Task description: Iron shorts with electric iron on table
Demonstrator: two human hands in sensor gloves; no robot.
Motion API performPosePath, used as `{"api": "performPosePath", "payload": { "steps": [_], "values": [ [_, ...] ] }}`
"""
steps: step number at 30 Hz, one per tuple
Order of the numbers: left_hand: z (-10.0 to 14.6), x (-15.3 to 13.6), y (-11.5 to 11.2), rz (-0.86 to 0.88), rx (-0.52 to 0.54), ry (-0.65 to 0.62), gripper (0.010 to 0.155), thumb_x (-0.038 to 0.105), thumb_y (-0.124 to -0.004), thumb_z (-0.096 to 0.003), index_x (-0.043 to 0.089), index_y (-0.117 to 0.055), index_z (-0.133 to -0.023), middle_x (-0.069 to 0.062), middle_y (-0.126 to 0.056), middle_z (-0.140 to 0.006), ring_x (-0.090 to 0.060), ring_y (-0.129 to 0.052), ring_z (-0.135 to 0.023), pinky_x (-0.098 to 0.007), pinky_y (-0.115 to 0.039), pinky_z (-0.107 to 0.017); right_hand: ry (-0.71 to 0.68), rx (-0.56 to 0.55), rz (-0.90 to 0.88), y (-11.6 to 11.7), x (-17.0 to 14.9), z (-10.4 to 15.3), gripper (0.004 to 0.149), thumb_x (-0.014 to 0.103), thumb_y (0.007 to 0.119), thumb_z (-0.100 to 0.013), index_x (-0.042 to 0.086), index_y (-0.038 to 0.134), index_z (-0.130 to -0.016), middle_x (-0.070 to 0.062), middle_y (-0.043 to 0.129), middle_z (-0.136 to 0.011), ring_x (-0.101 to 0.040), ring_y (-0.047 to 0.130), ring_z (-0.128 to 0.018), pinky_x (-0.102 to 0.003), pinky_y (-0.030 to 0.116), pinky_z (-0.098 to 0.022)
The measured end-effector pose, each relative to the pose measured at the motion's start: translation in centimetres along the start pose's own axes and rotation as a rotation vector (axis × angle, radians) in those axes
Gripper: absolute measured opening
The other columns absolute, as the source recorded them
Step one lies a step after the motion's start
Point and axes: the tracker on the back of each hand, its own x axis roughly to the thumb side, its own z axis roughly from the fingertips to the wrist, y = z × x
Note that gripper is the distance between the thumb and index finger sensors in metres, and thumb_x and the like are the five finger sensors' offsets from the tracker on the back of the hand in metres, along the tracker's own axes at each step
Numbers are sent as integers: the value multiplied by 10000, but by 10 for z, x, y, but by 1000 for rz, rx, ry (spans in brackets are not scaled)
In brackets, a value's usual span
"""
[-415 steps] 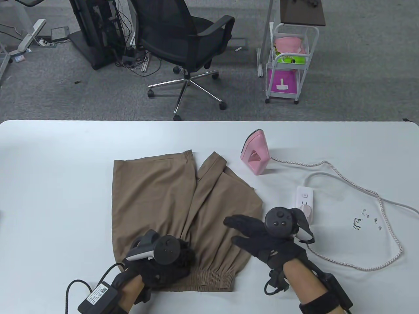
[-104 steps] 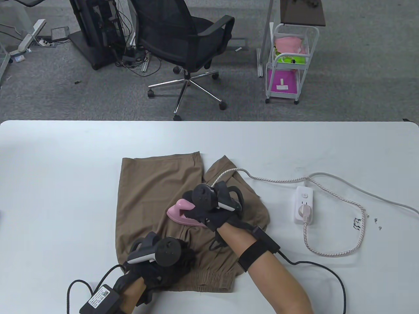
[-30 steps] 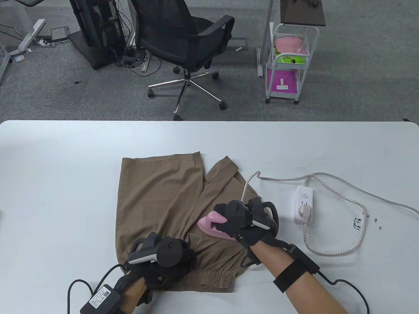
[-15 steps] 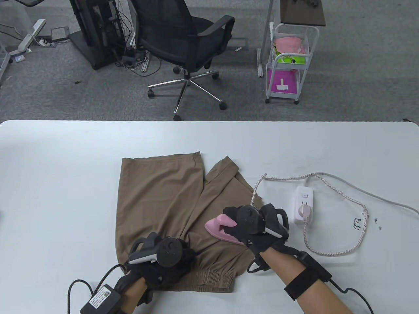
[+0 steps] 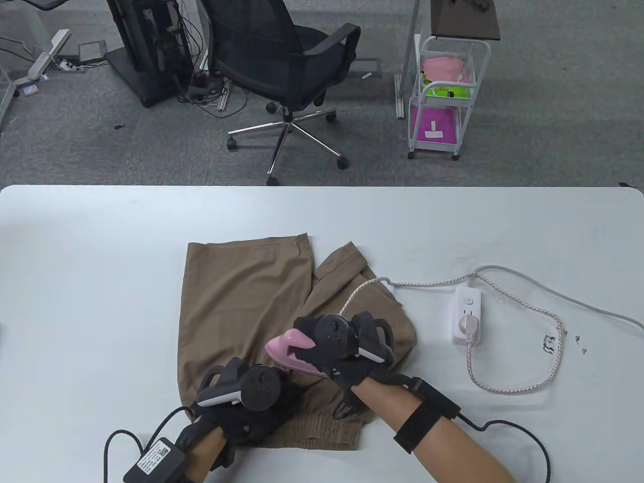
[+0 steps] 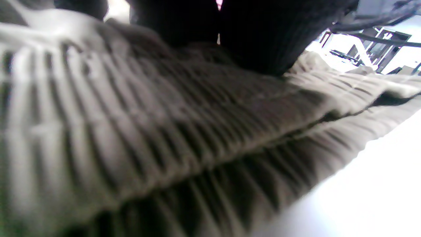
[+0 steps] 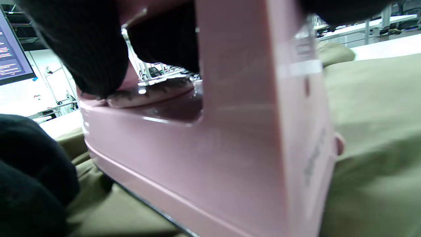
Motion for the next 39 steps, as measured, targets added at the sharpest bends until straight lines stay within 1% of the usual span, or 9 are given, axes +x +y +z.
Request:
{"api": "performPosePath", "payload": {
  "steps": [6, 8, 12, 20, 23, 25, 33, 38, 39],
  "values": [
    [0, 0, 0, -1, 0, 0, 591, 451, -794, -526, 361, -565, -1063, 4, -313, -1166, -208, -434, -1021, -622, -421, -796, -29, 21, -7, 9, 21, -15, 579, 558, 932, -495, 381, 716, -1003, 91, 875, -749, -134, 968, -443, -455, 824, -216],
    [0, 0, 0, -2, -1, 0, 592, 451, -793, -527, 355, -566, -1065, -51, -347, -1165, -214, -387, -1031, -616, -404, -806, -31, 28, 3, 11, 24, -17, 578, 559, 931, -497, 378, 717, -1003, 91, 875, -747, -131, 969, -440, -453, 824, -213],
    [0, 0, 0, -3, -1, -1, 592, 451, -794, -525, 354, -569, -1064, -51, -384, -1159, -222, -398, -1033, -620, -429, -796, -21, 35, 4, 10, 21, -15, 576, 561, 931, -497, 379, 720, -1001, 92, 880, -740, -123, 972, -428, -446, 826, -203],
    [0, 0, 0, -2, -1, 0, 592, 453, -794, -525, 358, -571, -1065, -13, -473, -1140, -222, -544, -995, -637, -481, -763, 5, 63, 55, 3, 0, 9, 570, 562, 931, -499, 377, 726, -998, 94, 883, -735, -115, 973, -420, -441, 826, -199],
    [0, 0, 0, -1, -2, 0, 585, 453, -794, -524, 361, -580, -1061, 55, -521, -1114, -233, -587, -974, -640, -485, -760, 23, 83, 70, -2, -12, 21, 568, 561, 932, -499, 377, 729, -997, 92, 882, -737, -118, 972, -423, -442, 825, -201],
    [0, 0, 0, -1, -2, 1, 576, 453, -796, -523, 370, -589, -1054, 63, -544, -1098, -239, -601, -966, -641, -486, -759, 36, 87, 93, -5, -20, 28, 564, 561, 930, -500, 378, 730, -995, 92, 882, -735, -117, 972, -423, -443, 826, -202],
    [1, -1, 1, 12, -13, -1, 562, 449, -793, -524, 376, -601, -1048, 43, -553, -1095, -246, -602, -969, -643, -482, -759, 91, 140, 64, -18, -54, 52, 556, 541, 944, -493, 381, 738, -984, 86, 877, -745, -137, 963, -455, -469, 818, -239],
    [1, -3, 5, 60, -33, -21, 567, 454, -804, -523, 360, -623, -1052, 34, -569, -1108, -271, -608, -981, -659, -473, -760, 110, 117, 10, -29, -71, 57, 563, 519, 967, -475, 375, 753, -975, 87, 876, -754, -156, 964, -474, -489, 813, -257],
    [1, -3, 9, 86, -30, -26, 549, 450, -812, -522, 401, -641, -1042, 17, -597, -1107, -289, -626, -979, -666, -475, -759, 114, 108, 5, -34, -73, 57, 567, 518, 970, -471, 375, 752, -975, 86, 875, -757, -158, 963, -479, -491, 812, -261]
  ]
}}
